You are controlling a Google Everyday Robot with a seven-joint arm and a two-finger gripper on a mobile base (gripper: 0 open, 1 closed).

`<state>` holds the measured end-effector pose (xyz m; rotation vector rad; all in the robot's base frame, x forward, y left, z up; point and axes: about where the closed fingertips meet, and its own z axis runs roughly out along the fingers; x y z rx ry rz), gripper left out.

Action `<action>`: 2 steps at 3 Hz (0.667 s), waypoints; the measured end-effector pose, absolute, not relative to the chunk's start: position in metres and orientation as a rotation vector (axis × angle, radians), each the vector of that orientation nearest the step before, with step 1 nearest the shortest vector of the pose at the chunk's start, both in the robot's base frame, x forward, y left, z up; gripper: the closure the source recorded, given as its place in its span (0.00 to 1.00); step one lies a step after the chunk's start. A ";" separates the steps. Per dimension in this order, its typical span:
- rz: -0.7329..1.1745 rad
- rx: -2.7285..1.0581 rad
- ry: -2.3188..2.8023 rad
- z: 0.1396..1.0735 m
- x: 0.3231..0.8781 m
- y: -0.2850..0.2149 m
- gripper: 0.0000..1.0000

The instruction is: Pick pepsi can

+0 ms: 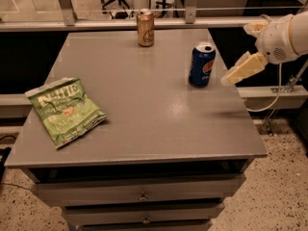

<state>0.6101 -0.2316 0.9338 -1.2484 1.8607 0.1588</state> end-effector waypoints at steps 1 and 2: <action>0.284 -1.184 1.816 0.919 0.634 -0.223 0.00; 0.380 -1.144 1.784 0.907 0.650 -0.213 0.00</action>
Offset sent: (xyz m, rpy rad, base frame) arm 0.0593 0.0273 -0.0401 0.3197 0.0311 0.0627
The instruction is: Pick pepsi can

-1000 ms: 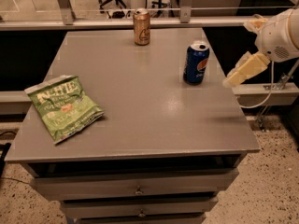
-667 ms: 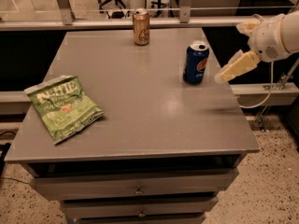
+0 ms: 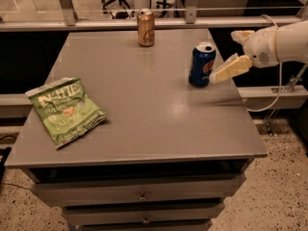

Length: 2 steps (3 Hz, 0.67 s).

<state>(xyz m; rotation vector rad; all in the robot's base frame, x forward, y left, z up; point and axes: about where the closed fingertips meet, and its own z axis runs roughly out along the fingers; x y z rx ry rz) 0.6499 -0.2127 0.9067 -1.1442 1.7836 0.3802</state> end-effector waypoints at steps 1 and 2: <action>0.460 -1.123 1.761 0.895 0.660 -0.199 0.00; 0.542 -1.096 1.742 0.882 0.670 -0.186 0.23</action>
Offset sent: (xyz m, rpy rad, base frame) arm 0.0268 0.0311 -0.0346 0.1818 0.0580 0.0531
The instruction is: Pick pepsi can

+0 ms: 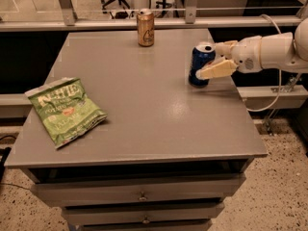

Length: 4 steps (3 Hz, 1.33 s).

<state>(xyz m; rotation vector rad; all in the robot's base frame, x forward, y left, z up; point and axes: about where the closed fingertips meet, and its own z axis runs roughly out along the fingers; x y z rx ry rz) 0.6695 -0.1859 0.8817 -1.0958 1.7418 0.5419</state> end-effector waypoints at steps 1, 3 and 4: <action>0.575 -1.088 1.720 0.879 0.672 -0.179 0.47; 0.584 -1.106 1.615 0.912 0.661 -0.172 0.94; 0.566 -1.120 1.541 0.942 0.651 -0.172 1.00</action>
Offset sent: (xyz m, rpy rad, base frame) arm -0.0070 0.0097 0.0247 0.0837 -0.0613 0.0466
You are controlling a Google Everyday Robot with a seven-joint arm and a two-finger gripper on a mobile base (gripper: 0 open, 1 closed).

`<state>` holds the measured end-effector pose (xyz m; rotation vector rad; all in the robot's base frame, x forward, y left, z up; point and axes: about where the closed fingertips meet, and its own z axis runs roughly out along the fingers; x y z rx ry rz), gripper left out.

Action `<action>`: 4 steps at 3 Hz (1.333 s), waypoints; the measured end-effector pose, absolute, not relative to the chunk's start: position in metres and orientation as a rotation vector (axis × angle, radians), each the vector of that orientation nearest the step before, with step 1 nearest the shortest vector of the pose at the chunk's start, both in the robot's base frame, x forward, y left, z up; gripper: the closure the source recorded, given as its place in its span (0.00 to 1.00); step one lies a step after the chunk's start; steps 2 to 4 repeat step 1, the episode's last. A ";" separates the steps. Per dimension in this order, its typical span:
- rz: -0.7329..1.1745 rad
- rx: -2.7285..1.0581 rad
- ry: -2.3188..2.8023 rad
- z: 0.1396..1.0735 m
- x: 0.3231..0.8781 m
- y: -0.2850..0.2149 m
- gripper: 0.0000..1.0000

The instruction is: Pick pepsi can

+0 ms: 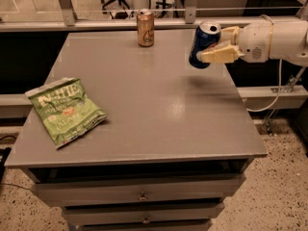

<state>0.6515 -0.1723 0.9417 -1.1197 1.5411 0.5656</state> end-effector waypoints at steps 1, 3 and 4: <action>0.566 -1.120 1.541 0.942 0.651 -0.172 1.00; 0.566 -1.120 1.541 0.942 0.651 -0.172 1.00; 0.566 -1.120 1.541 0.942 0.651 -0.172 1.00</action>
Offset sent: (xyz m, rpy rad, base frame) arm 0.0000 0.0000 0.0000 0.0000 0.0000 0.0000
